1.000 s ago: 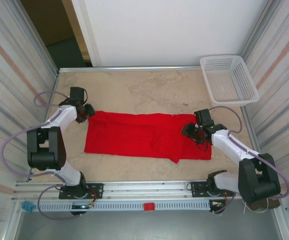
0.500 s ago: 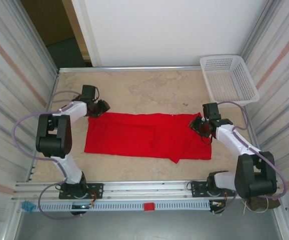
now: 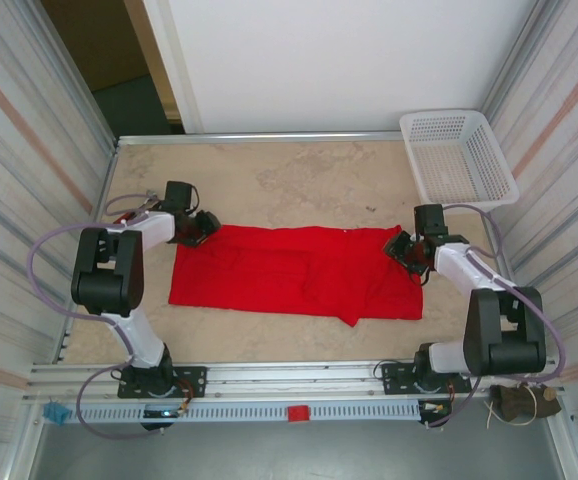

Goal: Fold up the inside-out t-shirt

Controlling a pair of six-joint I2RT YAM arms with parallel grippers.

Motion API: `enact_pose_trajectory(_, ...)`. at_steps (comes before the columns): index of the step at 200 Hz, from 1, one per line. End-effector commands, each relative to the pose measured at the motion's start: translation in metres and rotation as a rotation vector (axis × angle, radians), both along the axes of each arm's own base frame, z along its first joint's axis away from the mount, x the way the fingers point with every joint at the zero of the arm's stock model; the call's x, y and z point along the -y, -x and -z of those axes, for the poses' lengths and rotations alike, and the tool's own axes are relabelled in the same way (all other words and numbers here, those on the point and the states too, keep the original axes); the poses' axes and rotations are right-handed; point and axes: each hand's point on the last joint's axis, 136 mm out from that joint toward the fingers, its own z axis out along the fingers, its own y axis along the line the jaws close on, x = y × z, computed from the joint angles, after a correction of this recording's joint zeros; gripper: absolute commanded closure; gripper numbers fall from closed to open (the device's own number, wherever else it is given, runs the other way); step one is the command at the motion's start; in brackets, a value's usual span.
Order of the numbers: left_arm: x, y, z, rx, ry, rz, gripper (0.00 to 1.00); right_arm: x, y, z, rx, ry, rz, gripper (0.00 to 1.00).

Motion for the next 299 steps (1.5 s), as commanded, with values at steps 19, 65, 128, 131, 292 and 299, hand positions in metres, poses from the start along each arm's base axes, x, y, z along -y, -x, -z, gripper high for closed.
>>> enact_pose_trajectory(19,0.0,0.002,-0.002,-0.004,-0.019,0.018,0.55,-0.007,-0.017,0.009,-0.002,-0.022,-0.051,0.67)
enact_pose_trajectory(65,-0.009,0.014,0.022,-0.061,-0.04,-0.013,0.55,-0.005,-0.018,0.011,-0.01,-0.003,-0.062,0.93)
enact_pose_trajectory(128,-0.026,0.023,0.036,-0.118,-0.084,-0.05,0.65,0.015,-0.031,-0.011,0.032,0.005,-0.02,1.0)
enact_pose_trajectory(131,-0.026,0.023,0.036,-0.119,-0.085,-0.05,0.66,0.016,-0.032,-0.012,0.033,0.005,-0.017,1.0)
enact_pose_trajectory(292,-0.024,0.021,0.03,-0.115,-0.069,-0.035,0.65,-0.046,0.083,0.01,-0.055,0.001,-0.148,0.71)
enact_pose_trajectory(299,-0.024,0.021,0.03,-0.116,-0.069,-0.034,0.65,-0.048,0.084,0.012,-0.062,-0.006,-0.155,0.72)
